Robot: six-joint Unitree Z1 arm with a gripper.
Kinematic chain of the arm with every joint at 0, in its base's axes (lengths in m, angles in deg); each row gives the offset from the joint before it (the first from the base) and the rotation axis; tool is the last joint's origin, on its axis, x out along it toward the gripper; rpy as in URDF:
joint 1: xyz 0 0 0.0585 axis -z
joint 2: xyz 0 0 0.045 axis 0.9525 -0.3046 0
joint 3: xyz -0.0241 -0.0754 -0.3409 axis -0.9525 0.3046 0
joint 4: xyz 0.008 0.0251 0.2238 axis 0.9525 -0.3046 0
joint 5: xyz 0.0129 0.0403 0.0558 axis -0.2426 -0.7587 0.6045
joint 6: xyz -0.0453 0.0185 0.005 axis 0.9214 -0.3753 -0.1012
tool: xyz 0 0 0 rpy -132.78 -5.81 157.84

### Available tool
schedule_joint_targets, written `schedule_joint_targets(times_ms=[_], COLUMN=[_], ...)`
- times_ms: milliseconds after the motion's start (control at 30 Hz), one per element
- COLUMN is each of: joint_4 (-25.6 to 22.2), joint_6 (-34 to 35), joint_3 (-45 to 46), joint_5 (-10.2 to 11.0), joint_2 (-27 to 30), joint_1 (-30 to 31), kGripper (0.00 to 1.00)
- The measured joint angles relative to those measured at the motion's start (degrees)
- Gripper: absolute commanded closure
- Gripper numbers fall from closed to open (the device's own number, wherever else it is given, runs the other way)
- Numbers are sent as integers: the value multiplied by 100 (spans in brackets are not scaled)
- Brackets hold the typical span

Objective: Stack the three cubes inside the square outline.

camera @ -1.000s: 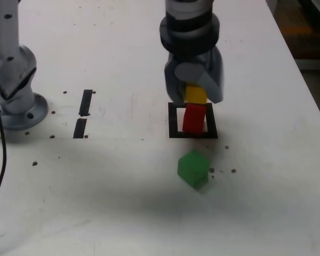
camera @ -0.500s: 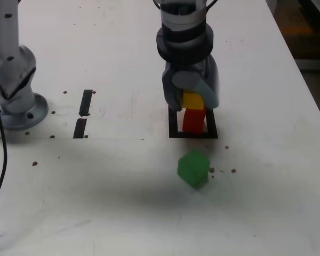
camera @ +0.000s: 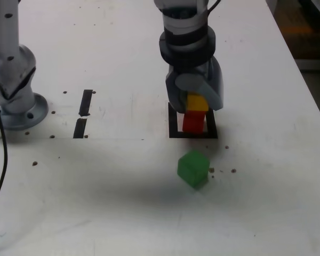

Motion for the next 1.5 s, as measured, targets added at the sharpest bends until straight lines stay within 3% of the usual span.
schedule_joint_targets(times_ms=[967, 1167, 1500], joint_4=[260, 281, 259], joint_6=[20, 25, -37], joint_3=[161, 210, 286], joint_5=[57, 20, -197], joint_2=[-26, -14, 41], joint_1=[0, 0, 0], kGripper=[90, 75, 33])
